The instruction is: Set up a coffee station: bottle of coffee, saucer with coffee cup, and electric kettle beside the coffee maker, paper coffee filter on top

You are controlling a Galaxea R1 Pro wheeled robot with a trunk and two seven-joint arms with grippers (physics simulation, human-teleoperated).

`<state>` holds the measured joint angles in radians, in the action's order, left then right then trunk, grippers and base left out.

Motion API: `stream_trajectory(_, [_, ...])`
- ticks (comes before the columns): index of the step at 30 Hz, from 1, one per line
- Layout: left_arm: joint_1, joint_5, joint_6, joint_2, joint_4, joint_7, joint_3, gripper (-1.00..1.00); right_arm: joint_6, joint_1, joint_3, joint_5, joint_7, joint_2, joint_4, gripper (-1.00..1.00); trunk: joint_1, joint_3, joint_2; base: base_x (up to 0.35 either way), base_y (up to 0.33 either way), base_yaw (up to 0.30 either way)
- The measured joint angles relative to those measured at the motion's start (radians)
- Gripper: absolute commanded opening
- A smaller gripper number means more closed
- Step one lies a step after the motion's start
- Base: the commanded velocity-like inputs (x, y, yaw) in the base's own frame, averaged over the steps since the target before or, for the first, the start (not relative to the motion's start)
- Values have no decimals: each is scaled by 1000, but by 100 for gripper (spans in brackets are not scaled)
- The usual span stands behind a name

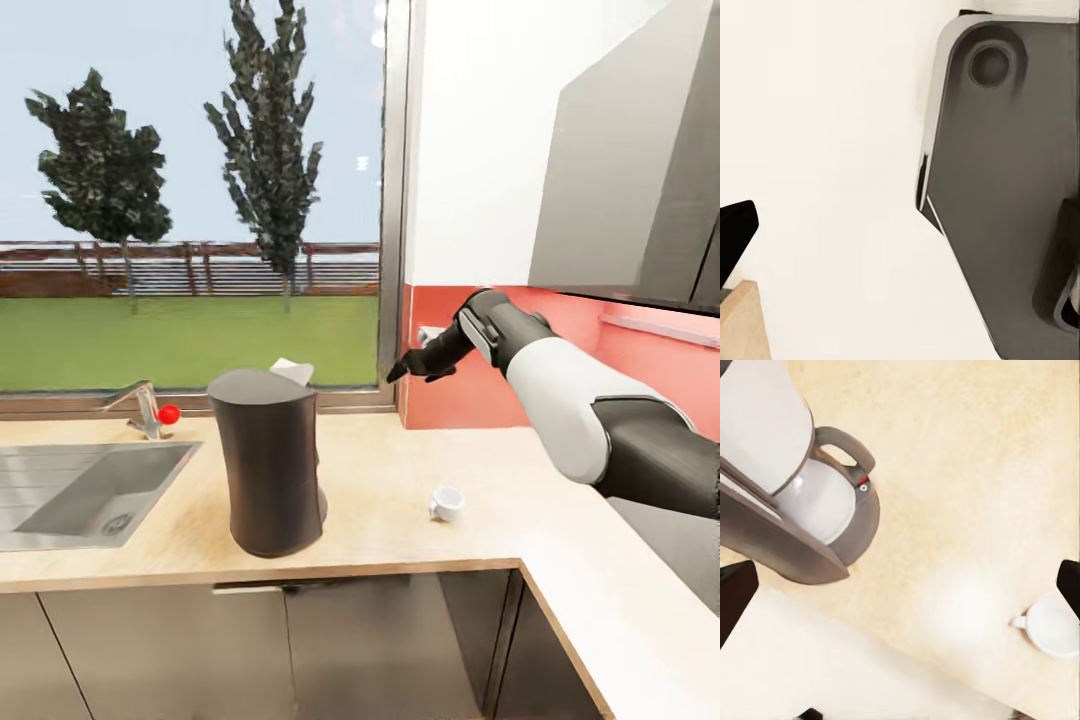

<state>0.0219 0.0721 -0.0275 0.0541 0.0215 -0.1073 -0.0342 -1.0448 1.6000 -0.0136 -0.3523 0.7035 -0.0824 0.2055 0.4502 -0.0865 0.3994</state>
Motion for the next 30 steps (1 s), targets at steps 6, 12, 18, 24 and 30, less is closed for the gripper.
stream_trajectory(6, [9,-7,26,2,-77,-2,5,100,55,-40,1,-6,4,-3,1,100,-1,-2,0,-51,0,-35])
stream_trajectory(12, [12,-13,68,21,-139,-1,10,100,392,-205,1,-10,2,-6,2,100,0,-2,-1,-73,15,-1])
stream_trajectory(18, [11,-11,111,42,-167,0,9,100,595,-364,-5,-4,3,-6,4,100,0,-2,0,-305,90,0])
stream_trajectory(24, [12,-6,114,43,-188,-1,7,100,620,-426,-5,-1,4,-25,-1,100,0,-2,0,-315,172,0])
stream_trajectory(30, [12,-3,114,43,-190,-1,4,100,621,-529,-5,-4,4,-56,-2,100,0,-2,-1,-284,228,0])
